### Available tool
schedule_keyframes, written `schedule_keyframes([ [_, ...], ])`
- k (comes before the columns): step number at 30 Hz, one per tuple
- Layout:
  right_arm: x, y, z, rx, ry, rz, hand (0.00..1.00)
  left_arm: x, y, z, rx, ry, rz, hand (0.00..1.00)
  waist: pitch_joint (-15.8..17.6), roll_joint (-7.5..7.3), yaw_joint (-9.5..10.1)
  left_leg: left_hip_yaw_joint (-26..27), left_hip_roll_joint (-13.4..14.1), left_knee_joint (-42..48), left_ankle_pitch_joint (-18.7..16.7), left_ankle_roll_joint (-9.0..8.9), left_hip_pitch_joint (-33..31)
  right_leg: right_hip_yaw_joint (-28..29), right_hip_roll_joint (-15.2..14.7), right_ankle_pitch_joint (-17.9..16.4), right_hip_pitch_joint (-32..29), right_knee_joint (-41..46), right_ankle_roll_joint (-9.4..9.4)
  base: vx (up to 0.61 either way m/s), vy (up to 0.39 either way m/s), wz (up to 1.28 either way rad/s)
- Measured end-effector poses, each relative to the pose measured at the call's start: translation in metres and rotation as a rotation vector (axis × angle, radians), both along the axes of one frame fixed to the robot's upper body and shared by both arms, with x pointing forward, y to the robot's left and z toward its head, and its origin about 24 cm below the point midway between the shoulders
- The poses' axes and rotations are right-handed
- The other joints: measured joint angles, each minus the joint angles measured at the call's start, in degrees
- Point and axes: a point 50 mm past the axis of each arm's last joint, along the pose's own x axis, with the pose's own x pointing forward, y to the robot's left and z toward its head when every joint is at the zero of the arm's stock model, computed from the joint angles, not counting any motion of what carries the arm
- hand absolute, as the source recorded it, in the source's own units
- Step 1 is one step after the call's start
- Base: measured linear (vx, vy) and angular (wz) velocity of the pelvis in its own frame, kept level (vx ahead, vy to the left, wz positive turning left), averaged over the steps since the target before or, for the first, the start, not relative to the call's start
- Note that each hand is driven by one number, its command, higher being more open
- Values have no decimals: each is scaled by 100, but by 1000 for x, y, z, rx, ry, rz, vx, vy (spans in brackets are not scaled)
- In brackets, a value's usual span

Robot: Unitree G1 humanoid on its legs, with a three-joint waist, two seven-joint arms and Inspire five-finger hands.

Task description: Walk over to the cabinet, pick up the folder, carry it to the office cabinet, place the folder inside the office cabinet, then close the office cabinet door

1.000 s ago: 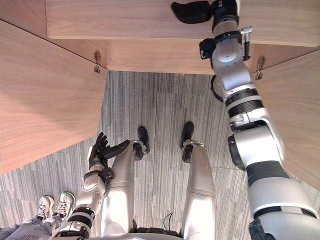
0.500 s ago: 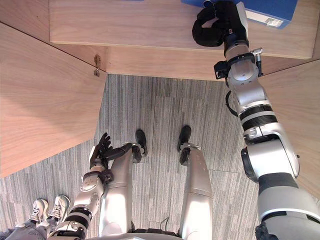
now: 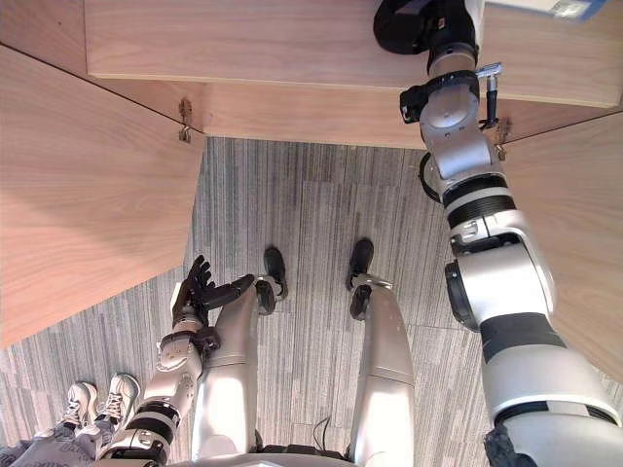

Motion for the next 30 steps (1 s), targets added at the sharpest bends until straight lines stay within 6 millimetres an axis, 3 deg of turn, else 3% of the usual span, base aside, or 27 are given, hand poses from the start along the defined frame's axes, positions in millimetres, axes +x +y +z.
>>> schedule_keyframes([
  [8,-7,-24,0,245,-55,-43,0,1,2,1,-22,-2,49,100,1,0,-17,-27,-8,50,10,19,17,-34,-6,24,69,-7,4,-44,3,1],
  [10,-18,-29,-17,274,-93,-51,0,0,0,-1,-28,16,49,100,2,-2,-31,-37,18,56,-33,29,240,-73,20,20,330,-59,6,-10,4,-2],
  [12,-33,-21,-44,267,-109,-12,0,-3,-5,-6,-48,41,46,100,2,-3,-45,-15,70,56,-141,30,651,-43,78,-4,739,-135,30,-5,13,-16],
  [14,-57,1,-88,266,-97,91,0,-11,-14,-14,-71,76,40,100,-7,-21,-106,93,174,50,-326,31,1290,53,189,-65,1335,-285,77,-8,30,-31],
  [15,-73,16,-120,278,-59,157,0,-17,-13,-18,-66,94,37,100,-61,-97,-162,176,225,-28,-425,23,1671,115,254,-108,1670,-391,105,9,21,-30],
  [17,-92,32,-161,296,39,208,0,-27,-13,-26,-64,127,24,100,-142,-220,-273,302,241,-222,-452,9,2151,180,292,-114,2081,-587,121,45,22,-26],
  [19,-128,47,-229,322,255,233,0,-45,-14,-41,-25,211,-18,100,-399,-396,-373,503,294,-582,-468,-22,2811,319,430,-44,2649,-1010,185,113,29,-38],
  [21,-158,52,-280,327,455,230,0,-58,-14,-55,12,302,-55,100,-588,-515,-409,766,297,-1027,-434,-61,3435,510,536,109,3141,-1475,191,140,37,-46],
  [23,-175,52,-312,307,591,216,0,-70,-12,-65,29,371,-75,100,-772,-523,-520,940,264,-1377,-353,-86,3803,641,598,288,3468,-1912,227,163,47,-42],
  [25,-195,41,-357,240,795,161,0,-85,-12,-76,34,443,-96,100,-947,-492,-694,1225,133,-1974,-202,-87,4421,866,631,582,4012,-2591,310,195,77,-51],
  [26,-207,32,-378,217,897,122,100,-90,-11,-79,32,466,-96,100,-1008,-480,-696,1379,77,-2244,-144,-80,4705,1002,639,708,4241,-2893,344,181,97,-47],
  [30,-250,3,-427,253,1163,-27,100,-101,-8,-84,55,506,-116,100,-1294,-379,-772,1628,-145,-2921,46,-74,5251,1209,594,1055,4758,-3697,427,128,66,-25],
])
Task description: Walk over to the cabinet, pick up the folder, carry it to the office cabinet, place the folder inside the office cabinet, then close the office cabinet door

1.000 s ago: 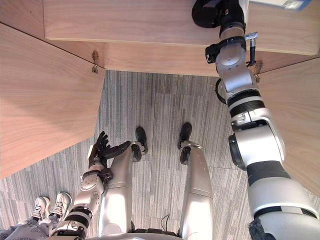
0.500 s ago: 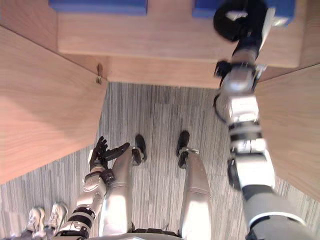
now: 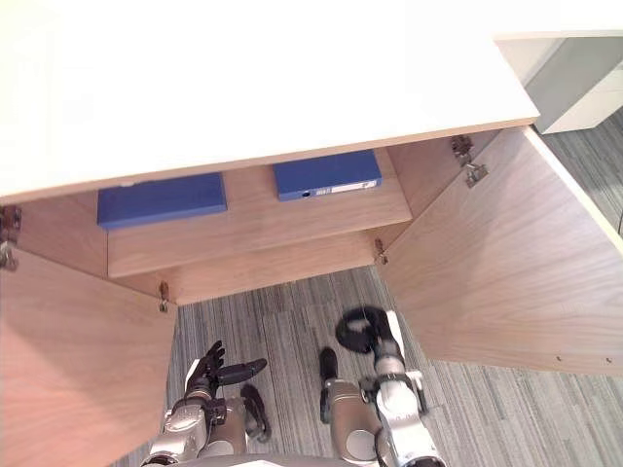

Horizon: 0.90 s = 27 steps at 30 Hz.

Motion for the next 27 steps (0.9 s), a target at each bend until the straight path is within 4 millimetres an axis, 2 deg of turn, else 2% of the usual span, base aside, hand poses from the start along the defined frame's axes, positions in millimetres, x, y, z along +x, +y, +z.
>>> schedule_keyframes([
  [1,-7,-5,-6,1,38,-28,100,-2,1,-1,4,9,-4,100,-43,17,-20,38,-45,-119,37,-3,93,28,-6,51,88,-123,14,118,28,-24],
  [2,-22,-16,-16,2,114,-100,100,-8,4,-5,8,39,0,100,-158,73,-55,104,-144,-379,109,3,304,99,-46,140,257,-345,32,88,26,-19],
  [5,-43,-33,-26,30,182,-254,100,-19,10,-10,33,92,-12,100,-319,141,-93,313,-255,-658,159,8,595,301,-56,251,428,-574,56,54,32,-33],
  [10,-55,-54,-25,129,146,-521,100,-31,14,-15,38,136,-13,100,-466,144,-193,396,-377,-813,186,21,775,458,-86,369,559,-776,67,-34,-5,-17],
  [12,-59,-69,-19,152,92,-645,100,-35,14,-17,36,156,-25,100,-495,142,-197,397,-423,-883,190,27,869,488,-107,377,629,-815,68,-61,-13,-7],
  [14,-58,-83,-9,156,8,-727,100,-42,15,-19,34,172,-18,100,-510,144,-203,426,-467,-960,188,25,937,567,-112,377,637,-815,68,-63,-4,-18],
  [17,-45,-115,22,114,-187,-832,100,-57,18,-22,33,208,3,100,-514,143,-239,573,-526,-1048,182,21,1001,731,-122,376,585,-814,69,-39,2,-24],
  [21,-30,-155,59,46,-388,-931,100,-63,20,-23,36,222,-1,100,-527,162,-303,615,-600,-1120,185,26,1033,785,-142,376,545,-811,71,-17,8,-9],
  [23,-13,-176,84,6,-498,-933,100,-66,20,-24,31,227,-6,100,-553,218,-337,612,-649,-1184,184,28,1029,861,-147,377,476,-810,72,-1,-2,-19],
  [27,13,-199,118,-18,-629,-923,100,-66,17,-24,17,223,-30,100,-528,397,-343,505,-693,-1206,150,78,1018,920,-151,377,424,-810,73,6,-11,-12],
])
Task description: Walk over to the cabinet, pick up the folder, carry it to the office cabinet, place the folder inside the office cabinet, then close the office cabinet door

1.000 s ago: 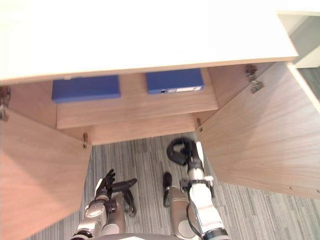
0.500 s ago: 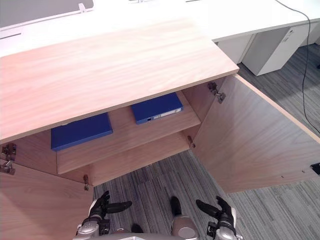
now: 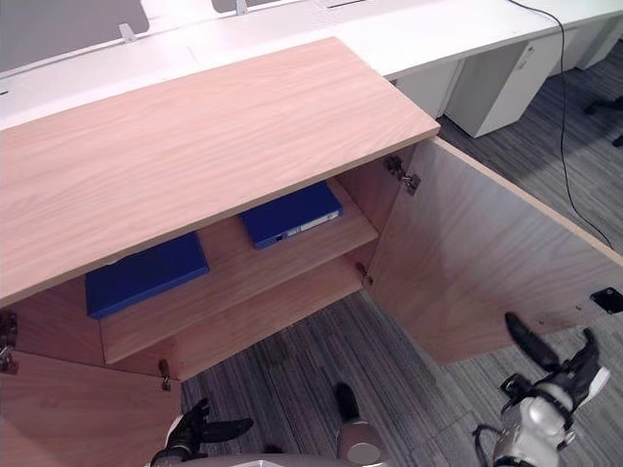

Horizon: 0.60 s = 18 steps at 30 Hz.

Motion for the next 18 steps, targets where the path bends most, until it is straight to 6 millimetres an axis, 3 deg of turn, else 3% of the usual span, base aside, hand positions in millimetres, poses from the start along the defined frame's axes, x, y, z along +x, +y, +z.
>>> schedule_keyframes([
  [4,23,-17,23,-4,-84,-25,100,-1,-6,-1,-3,4,-54,100,51,256,3,-154,-55,-31,-2,4,-51,-29,-38,0,-35,-15,0,-8,-9,5],
  [7,30,-20,31,-30,-84,9,100,-2,-8,-1,-7,9,-69,100,63,336,-11,-152,-59,-40,-3,4,-108,-6,-35,13,-111,-24,20,-21,-30,-5],
  [11,36,-14,32,-44,-77,64,100,0,-12,-1,-12,6,-92,100,84,338,-101,-148,-51,-41,-5,1,-121,32,-25,51,-118,-93,72,-15,-41,-7],
  [15,20,16,26,-72,-105,135,100,2,-14,-1,-6,2,-108,100,104,325,-189,-150,2,-65,-8,-4,-121,113,20,85,-147,-142,81,1,-48,-12],
  [18,-5,66,13,-68,-104,215,100,4,-16,-1,5,2,-124,100,138,272,-292,-119,61,-85,-11,-8,-80,220,98,123,-148,-156,39,16,-61,-23],
])
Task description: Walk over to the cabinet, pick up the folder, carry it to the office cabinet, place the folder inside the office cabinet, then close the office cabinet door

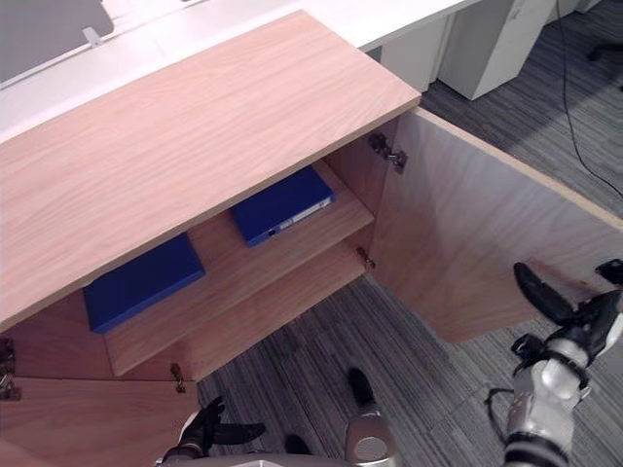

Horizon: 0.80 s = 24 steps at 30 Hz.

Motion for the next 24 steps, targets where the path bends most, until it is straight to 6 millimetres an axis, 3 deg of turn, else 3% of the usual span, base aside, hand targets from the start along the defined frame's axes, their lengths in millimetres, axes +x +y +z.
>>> schedule_keyframes([
  [3,-25,59,-9,38,44,161,100,6,-4,0,-3,-7,-13,100,52,-76,-137,100,63,40,-35,-42,81,212,106,58,2,2,-27,-19,-65,-40],
  [4,-39,87,-12,79,66,250,100,13,-5,2,-3,-21,-23,100,112,-161,-165,213,121,146,-93,-53,77,309,152,101,9,13,-37,-83,-66,-37],
  [5,-45,98,-12,101,76,289,100,17,-6,2,3,-22,-37,100,141,-210,-183,243,148,205,-127,-70,73,346,174,113,9,23,-44,-100,-70,-40],
  [8,-69,151,-20,233,145,505,100,40,-7,7,22,-53,-99,100,341,-546,-213,300,274,564,-275,-133,10,425,250,134,0,159,-68,-121,-80,-14],
  [11,-76,181,-22,267,187,725,100,58,-3,12,46,-80,-143,100,450,-750,-203,194,356,867,-337,-99,-161,348,264,123,-75,318,-77,-122,-83,21],
  [12,-76,199,-21,251,207,911,100,72,0,18,74,-108,-188,100,517,-844,-132,-45,432,1153,-386,-95,-335,141,251,68,-80,426,-118,-124,-78,55],
  [13,-75,205,-21,241,212,974,100,76,2,20,81,-117,-194,100,529,-866,-79,-136,451,1234,-395,-95,-381,51,246,55,-79,467,-124,-125,-76,63],
  [15,-59,225,-13,184,157,1175,100,84,5,24,99,-139,-208,100,548,-901,174,-453,499,1454,-408,-96,-543,-249,203,34,-12,501,-135,-112,-57,67],
  [18,-27,242,9,99,9,1315,100,83,10,25,115,-137,-203,100,620,-914,404,-819,488,1600,-405,-94,-650,-599,124,-43,127,504,-160,-98,-28,76],
  [20,1,256,39,-51,-154,1437,100,71,16,20,126,-100,-193,100,624,-912,592,-1154,418,1651,-369,-68,-866,-921,21,-73,148,456,-142,-58,-5,76],
  [22,20,265,56,-149,-241,1472,100,62,21,17,115,-78,-148,100,627,-904,696,-1404,348,1649,-311,-48,-1013,-1170,-70,-81,148,424,-154,-11,10,81],
  [24,46,270,59,-236,-253,1466,100,64,25,20,130,-97,-117,100,627,-905,853,-1671,267,1614,-218,-10,-1151,-1451,-147,-78,149,420,-165,16,15,75],
])
